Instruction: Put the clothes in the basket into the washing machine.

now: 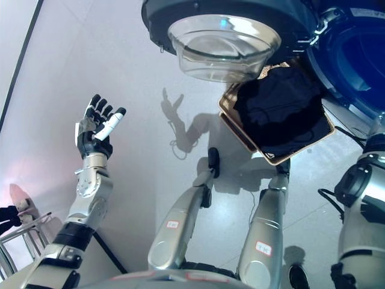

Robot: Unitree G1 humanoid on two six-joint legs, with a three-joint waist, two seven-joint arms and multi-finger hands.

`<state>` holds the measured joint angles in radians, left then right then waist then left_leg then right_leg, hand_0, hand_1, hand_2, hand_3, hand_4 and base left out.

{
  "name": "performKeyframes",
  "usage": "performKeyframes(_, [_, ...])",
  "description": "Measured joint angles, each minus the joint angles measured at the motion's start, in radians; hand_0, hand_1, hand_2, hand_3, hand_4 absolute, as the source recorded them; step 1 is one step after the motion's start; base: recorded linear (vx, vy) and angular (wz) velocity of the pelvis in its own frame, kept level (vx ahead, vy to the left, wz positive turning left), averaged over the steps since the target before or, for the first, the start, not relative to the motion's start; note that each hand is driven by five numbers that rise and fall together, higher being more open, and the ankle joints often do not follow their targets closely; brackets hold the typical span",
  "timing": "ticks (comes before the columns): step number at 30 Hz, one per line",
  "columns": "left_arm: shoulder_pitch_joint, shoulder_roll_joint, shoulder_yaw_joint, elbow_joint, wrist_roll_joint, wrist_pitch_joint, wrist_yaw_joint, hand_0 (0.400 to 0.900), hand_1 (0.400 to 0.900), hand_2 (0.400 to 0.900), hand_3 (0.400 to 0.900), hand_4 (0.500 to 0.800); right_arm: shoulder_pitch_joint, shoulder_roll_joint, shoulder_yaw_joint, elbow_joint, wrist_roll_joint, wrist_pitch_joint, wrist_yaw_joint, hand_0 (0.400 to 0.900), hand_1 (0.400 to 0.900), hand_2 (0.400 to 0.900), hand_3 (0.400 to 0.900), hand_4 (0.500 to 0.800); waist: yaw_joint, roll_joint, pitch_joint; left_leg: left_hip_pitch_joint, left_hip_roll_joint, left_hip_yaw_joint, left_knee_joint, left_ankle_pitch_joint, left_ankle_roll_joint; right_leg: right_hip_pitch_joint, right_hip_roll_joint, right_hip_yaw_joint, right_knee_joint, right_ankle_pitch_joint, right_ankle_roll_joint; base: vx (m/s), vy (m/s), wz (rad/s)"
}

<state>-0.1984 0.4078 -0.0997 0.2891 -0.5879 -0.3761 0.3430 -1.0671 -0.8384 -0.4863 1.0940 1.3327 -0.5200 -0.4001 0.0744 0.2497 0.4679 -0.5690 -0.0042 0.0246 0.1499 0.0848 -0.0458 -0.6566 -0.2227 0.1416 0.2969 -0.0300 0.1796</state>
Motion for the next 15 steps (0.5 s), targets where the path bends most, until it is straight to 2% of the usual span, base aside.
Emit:
performKeyframes(5, [0.000, 0.005, 0.001, 0.000, 0.000, 0.000, 0.000, 0.900, 0.900, 0.900, 0.900, 0.800, 0.004, -0.003, -0.006, 0.000, -0.002, 0.000, -0.010, 0.402, 0.402, 0.402, 0.402, 0.501, -0.001, 0.000, 0.000, -0.001, 0.000, -0.003, -0.005, 0.000, -0.001, -0.001, -0.003, -0.016, 0.000, 0.000, 0.000, 0.00, 0.000, 0.00])
performKeyframes(7, [0.000, 0.005, 0.001, 0.000, 0.001, 0.000, 0.000, 0.900, 0.900, 0.900, 0.900, 0.800, 0.005, -0.003, -0.006, 0.001, -0.018, 0.000, -0.019, 0.900, 0.900, 0.900, 0.900, 0.800, -0.001, 0.000, 0.000, -0.002, 0.000, -0.004, -0.007, 0.000, -0.001, -0.002, -0.003, -0.016, 0.000, 0.000, 0.000, 0.00, 0.000, 0.00])
performKeyframes(15, [0.000, 0.005, 0.010, 0.000, 0.001, 0.000, -0.005, 0.900, 0.900, 0.900, 0.900, 0.800, 0.005, -0.004, 0.003, 0.018, -0.039, 0.004, -0.026, 0.900, 0.900, 0.900, 0.900, 0.800, -0.006, 0.000, 0.000, -0.001, -0.001, -0.009, -0.015, 0.000, -0.001, -0.001, -0.005, -0.018, 0.000, 0.000, 0.000, 0.00, 0.000, 0.00])
